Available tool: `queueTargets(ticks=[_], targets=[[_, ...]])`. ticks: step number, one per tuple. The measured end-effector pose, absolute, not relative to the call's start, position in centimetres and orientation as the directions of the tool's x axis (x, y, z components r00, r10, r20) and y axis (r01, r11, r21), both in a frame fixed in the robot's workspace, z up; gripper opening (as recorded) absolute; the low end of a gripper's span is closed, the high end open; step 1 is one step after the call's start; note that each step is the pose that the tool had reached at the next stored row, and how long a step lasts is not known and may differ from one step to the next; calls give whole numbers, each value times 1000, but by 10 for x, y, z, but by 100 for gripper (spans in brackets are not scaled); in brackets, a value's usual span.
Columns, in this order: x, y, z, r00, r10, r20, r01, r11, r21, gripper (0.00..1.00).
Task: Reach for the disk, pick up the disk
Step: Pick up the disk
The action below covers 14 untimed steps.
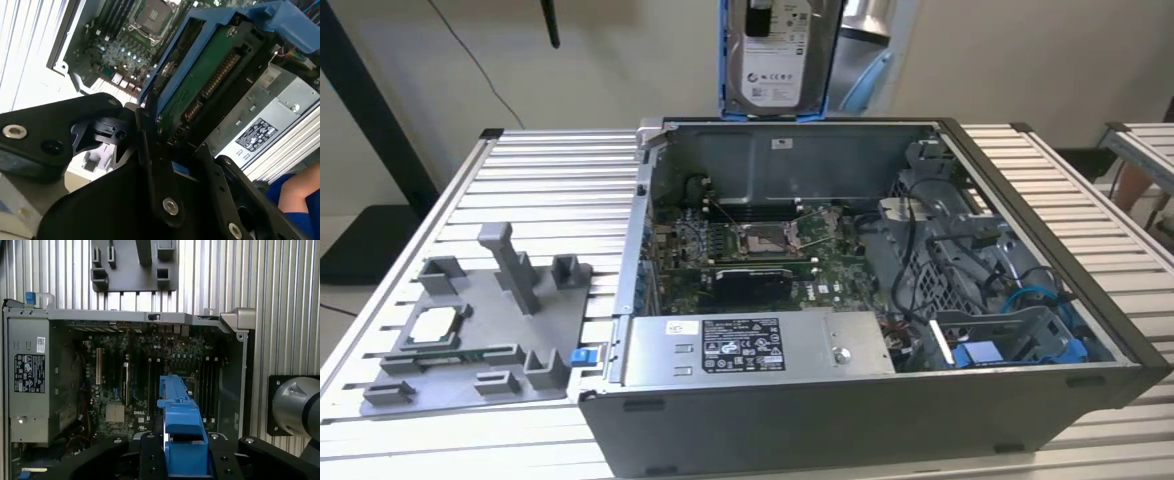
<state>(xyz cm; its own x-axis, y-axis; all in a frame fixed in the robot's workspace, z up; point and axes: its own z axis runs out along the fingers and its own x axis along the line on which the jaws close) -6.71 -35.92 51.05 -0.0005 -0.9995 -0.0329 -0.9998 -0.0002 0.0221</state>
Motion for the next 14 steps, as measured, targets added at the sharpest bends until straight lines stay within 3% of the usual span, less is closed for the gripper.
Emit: queueTargets(ticks=[14], targets=[[-3,-359,511,1,-999,-33,-1000,-1,23,0]])
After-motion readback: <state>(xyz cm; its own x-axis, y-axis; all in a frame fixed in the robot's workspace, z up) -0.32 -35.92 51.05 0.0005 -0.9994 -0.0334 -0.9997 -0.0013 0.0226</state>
